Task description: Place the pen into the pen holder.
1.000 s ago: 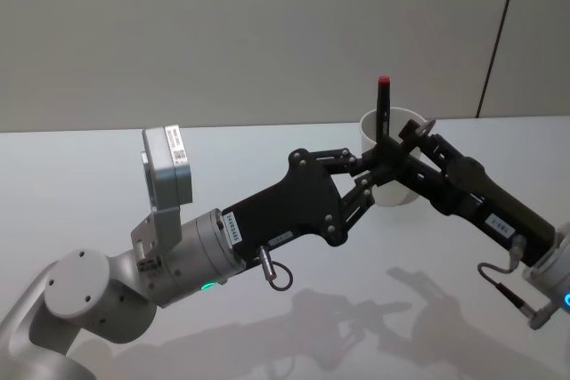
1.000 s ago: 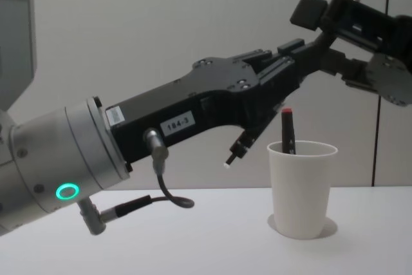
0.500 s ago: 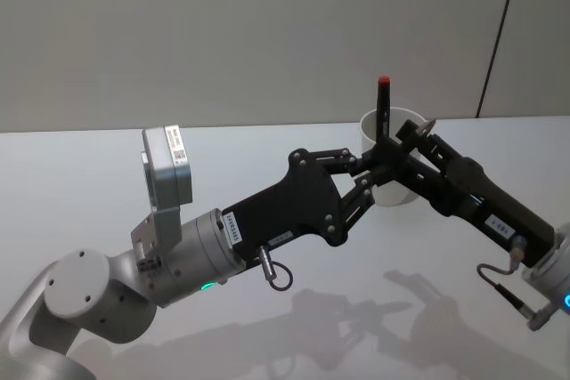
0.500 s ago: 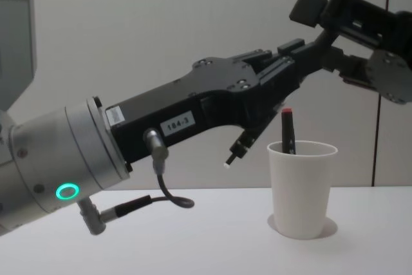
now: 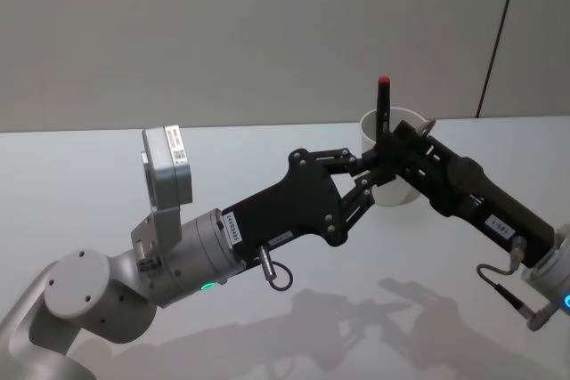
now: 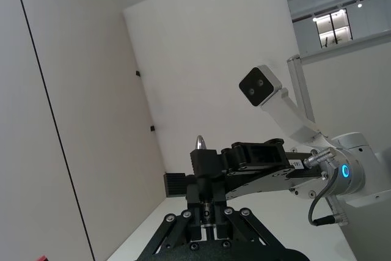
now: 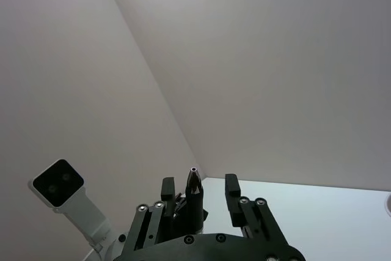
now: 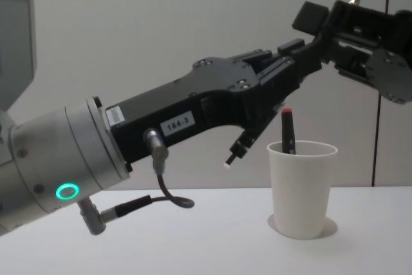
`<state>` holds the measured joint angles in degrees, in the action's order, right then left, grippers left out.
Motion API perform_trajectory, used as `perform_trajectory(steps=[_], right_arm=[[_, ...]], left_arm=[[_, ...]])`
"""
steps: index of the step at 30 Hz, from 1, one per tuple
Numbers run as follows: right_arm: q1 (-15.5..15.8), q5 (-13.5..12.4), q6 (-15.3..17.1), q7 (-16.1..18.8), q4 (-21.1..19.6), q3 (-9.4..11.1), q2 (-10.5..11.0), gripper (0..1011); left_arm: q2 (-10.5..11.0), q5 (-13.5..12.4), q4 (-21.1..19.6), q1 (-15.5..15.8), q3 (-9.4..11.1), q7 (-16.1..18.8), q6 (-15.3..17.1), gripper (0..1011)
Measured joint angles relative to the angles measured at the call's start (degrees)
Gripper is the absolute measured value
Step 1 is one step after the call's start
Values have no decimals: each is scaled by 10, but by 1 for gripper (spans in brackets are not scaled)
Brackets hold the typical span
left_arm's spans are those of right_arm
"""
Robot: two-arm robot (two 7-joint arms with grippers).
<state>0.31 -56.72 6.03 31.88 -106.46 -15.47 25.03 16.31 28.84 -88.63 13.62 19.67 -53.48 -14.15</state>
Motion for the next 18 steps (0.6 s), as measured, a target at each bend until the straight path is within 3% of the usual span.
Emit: perform_trajectory(steps=[11,18], right_arm=[[0,-1,-1,1,0,0,0,201],[0,-1,-1,2,0,0,0,129]], left_arm=[[0,0,0,0,0,0,0,120],[0,0,0,0,0,0,0,120]])
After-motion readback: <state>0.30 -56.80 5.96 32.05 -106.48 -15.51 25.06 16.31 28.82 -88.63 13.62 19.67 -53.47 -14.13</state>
